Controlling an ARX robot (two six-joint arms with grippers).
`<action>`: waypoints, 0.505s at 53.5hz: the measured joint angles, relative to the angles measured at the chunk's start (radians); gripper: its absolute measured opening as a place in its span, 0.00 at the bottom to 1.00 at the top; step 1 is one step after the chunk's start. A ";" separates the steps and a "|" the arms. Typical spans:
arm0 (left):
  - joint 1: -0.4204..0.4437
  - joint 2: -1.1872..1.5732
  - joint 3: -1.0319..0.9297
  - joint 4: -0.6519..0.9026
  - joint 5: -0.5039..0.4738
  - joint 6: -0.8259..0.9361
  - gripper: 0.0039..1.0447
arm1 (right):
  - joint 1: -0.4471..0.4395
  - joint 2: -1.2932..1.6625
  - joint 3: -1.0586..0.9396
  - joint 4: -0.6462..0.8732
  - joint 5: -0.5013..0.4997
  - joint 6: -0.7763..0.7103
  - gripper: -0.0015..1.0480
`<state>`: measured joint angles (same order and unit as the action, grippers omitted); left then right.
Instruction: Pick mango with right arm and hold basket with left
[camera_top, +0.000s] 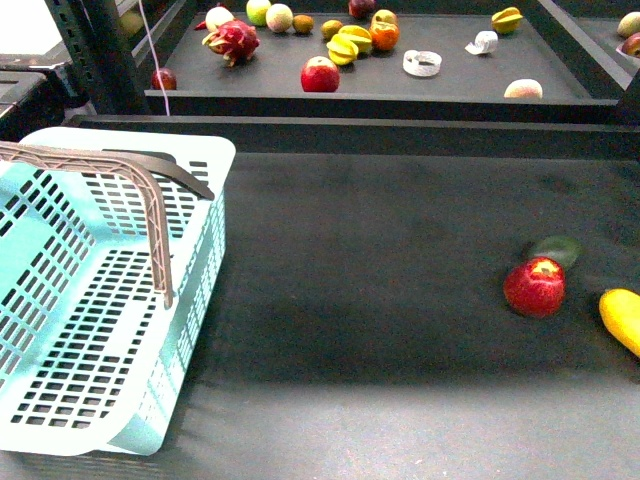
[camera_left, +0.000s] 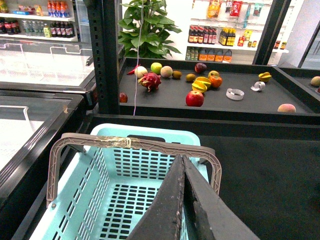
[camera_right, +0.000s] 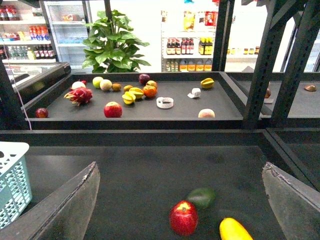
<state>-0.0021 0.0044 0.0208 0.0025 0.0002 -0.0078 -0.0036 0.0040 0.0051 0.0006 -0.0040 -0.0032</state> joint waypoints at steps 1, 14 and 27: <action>0.000 0.000 0.000 0.000 0.000 0.000 0.09 | 0.000 0.000 0.000 0.000 0.000 0.000 0.92; 0.000 0.000 0.000 0.000 0.000 0.000 0.56 | 0.000 0.000 0.000 0.000 0.000 0.000 0.92; 0.000 0.000 0.000 0.000 0.000 0.001 0.93 | 0.000 0.000 0.000 0.000 0.000 0.000 0.92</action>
<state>-0.0021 0.0044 0.0208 0.0025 0.0002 -0.0067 -0.0036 0.0040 0.0051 0.0006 -0.0040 -0.0032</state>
